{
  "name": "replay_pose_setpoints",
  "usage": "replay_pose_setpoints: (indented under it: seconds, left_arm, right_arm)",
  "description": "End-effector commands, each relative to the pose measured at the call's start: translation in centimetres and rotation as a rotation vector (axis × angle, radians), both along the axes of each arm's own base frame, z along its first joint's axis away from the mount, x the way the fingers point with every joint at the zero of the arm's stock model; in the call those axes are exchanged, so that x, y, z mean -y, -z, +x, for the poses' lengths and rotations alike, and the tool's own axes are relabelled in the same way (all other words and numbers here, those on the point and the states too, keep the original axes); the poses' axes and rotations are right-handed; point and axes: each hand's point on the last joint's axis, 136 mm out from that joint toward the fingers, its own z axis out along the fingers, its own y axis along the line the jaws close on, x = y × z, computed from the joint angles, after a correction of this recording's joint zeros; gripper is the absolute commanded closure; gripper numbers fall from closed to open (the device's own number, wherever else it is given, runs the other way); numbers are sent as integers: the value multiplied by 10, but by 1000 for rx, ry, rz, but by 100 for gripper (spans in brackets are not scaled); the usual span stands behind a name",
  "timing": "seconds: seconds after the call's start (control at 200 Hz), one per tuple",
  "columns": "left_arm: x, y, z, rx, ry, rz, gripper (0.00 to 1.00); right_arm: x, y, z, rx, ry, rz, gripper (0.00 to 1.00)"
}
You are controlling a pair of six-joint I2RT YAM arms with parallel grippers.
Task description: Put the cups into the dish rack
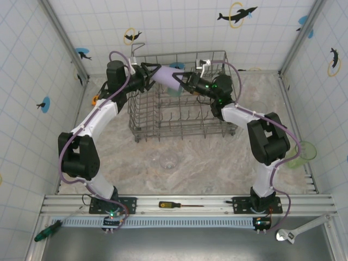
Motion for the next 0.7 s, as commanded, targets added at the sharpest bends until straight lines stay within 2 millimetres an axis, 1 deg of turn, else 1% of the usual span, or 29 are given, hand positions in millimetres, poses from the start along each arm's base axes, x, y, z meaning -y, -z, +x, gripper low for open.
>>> replay_pose_setpoints:
  seconds: [0.0, 0.025, 0.08, 0.14, 0.16, 0.205, 0.235, 0.26, 0.275, 0.295, 0.305, 0.37, 0.5, 0.566, 0.626, 0.696]
  left_arm:
    - [13, 2, -18, 36, 78, 17, 100]
    - [13, 3, -19, 37, 76, 17, 100]
    - [12, 2, -19, 50, 72, 15, 100]
    - [10, 0, -20, 63, 62, 18, 100]
    - [10, -1, -19, 67, 61, 20, 100]
    - [9, -4, -19, 82, 56, 25, 100]
    - [9, -6, -19, 90, 53, 30, 100]
    - [8, -8, -19, 97, 50, 35, 100]
    - [7, -9, -18, 102, 46, 38, 100]
    - [7, -10, -18, 108, 43, 44, 100]
    - [7, -10, -18, 111, 41, 46, 100]
    - [3, -12, -15, 125, 19, 67, 100]
    - [-4, -13, -12, 151, -21, 115, 100]
    - [-6, -12, -11, 157, -36, 142, 100]
    - [-10, -12, -10, 166, -53, 174, 100]
    - [-14, -11, -8, 176, -71, 219, 100]
  right_arm:
    - [-12, -14, -4, 68, -25, -5, 96]
    - [-12, -14, -5, 70, -27, -8, 92]
    - [-13, -13, -5, 67, -33, -19, 79]
    - [-13, -11, -6, 64, -33, -33, 69]
    - [-13, -11, -6, 66, -32, -39, 64]
    - [-13, -8, -7, 69, -18, -63, 48]
    - [-12, -3, -6, 68, -1, -89, 42]
    - [-11, -1, -6, 71, 16, -109, 39]
    - [-11, 4, -5, 67, 25, -125, 38]
    - [-9, 4, -6, 73, 36, -141, 35]
    - [-9, 7, -6, 70, 40, -152, 33]
    - [-7, 12, -7, 77, 61, -202, 25]
    - [1, 25, -8, 73, 97, -278, 14]
    - [4, 39, -10, 55, 115, -329, 9]
    - [7, 52, -12, 37, 125, -374, 0]
    - [11, 65, -16, 27, 133, -425, 0]
